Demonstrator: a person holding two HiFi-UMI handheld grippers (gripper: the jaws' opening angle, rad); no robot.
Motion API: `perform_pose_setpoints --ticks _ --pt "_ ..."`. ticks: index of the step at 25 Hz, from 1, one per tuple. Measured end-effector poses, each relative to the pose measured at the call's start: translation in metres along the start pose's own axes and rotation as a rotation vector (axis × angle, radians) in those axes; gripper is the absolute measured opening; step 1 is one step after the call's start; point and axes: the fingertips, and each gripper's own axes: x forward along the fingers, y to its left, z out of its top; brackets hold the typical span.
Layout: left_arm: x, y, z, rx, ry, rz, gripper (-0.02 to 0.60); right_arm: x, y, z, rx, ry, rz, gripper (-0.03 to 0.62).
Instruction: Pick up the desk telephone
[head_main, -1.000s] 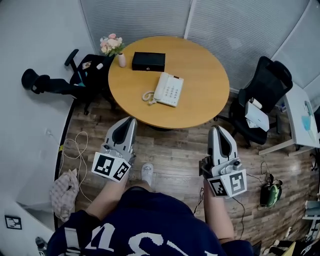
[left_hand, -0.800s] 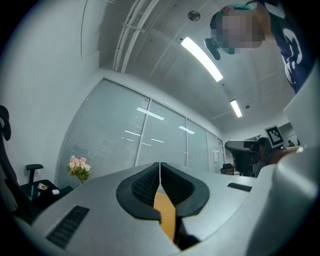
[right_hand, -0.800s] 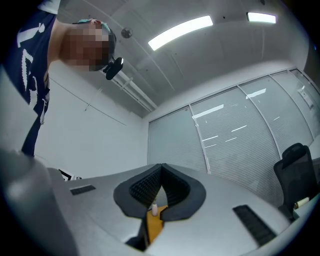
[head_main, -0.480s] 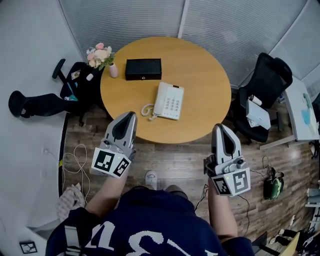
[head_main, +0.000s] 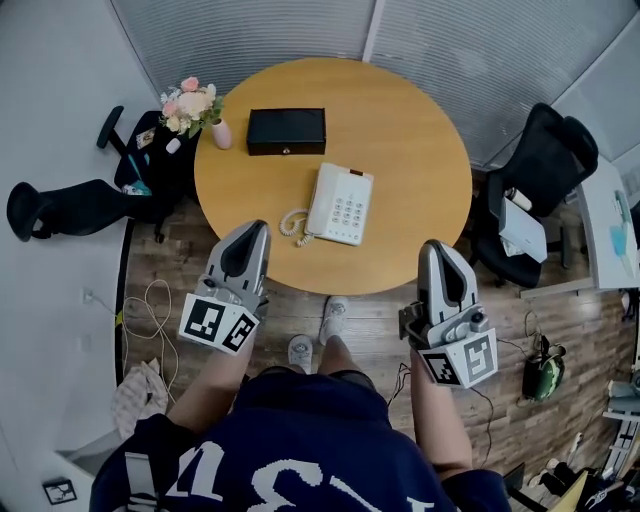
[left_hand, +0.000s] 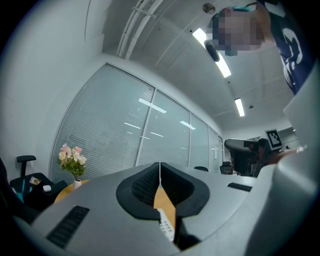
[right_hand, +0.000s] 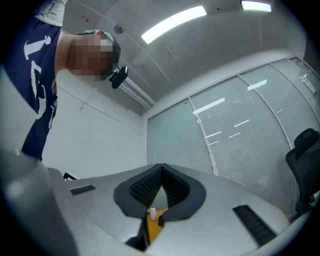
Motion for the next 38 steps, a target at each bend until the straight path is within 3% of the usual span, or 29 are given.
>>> perform_pose_setpoints --ticks 12,19,28,38 --pt "0.103 0.007 0.019 0.074 -0.069 0.023 0.02 0.083 -0.089 0.014 -0.024 -0.092 0.095 0.026" --pt "0.144 0.009 0.019 0.024 -0.105 0.035 0.021 0.115 -0.133 0.004 -0.005 -0.069 0.125 0.026" --pt "0.18 0.028 0.031 0.053 -0.106 0.016 0.02 0.142 -0.141 -0.008 0.01 -0.051 0.1 0.026" --pt "0.203 0.04 0.03 0.039 -0.064 -0.066 0.02 0.157 -0.142 -0.026 0.035 -0.038 0.035 0.026"
